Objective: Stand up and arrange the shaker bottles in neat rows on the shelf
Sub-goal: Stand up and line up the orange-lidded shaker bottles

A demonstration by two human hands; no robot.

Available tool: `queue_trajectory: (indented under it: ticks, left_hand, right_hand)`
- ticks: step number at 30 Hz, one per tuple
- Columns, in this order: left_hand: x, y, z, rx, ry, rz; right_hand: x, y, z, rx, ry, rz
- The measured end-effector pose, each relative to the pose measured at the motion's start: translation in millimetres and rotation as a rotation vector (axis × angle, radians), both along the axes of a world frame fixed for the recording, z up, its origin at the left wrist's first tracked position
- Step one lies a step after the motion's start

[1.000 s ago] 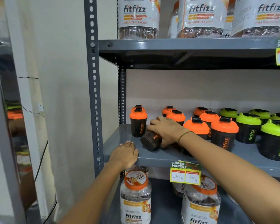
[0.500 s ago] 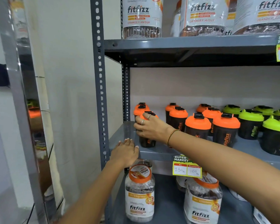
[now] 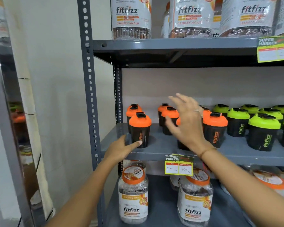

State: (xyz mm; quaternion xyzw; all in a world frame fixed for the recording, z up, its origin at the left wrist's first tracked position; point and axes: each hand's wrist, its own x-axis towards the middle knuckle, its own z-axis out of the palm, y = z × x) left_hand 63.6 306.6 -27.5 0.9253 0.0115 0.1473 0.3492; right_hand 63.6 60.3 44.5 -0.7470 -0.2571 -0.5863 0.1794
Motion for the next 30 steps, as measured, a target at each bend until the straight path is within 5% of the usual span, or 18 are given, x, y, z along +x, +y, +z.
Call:
queue_trajectory:
  ticks: [3,6,17,30]
  left_hand:
    - [4.4,-13.9,4.4,-0.161,-0.04,0.018]
    - [13.1,-24.6,6.5,-0.212,-0.038,0.037]
    - [23.7,-16.7,9.8,-0.237,-0.029,0.018]
    - [24.1,-3.5,12.2,-0.293,-0.02,-0.06]
  right_hand:
    - [-2.3,-27.1,-32.4,0.401,0.196,0.042]
    - [4.0,-37.9,-68.1,0.494,0.401,0.011]
    - [46.4,-51.9,-71.3,0.41,0.929,-0.023]
    - [53.4,-44.8,-64.7,0.299,1.038,0.303]
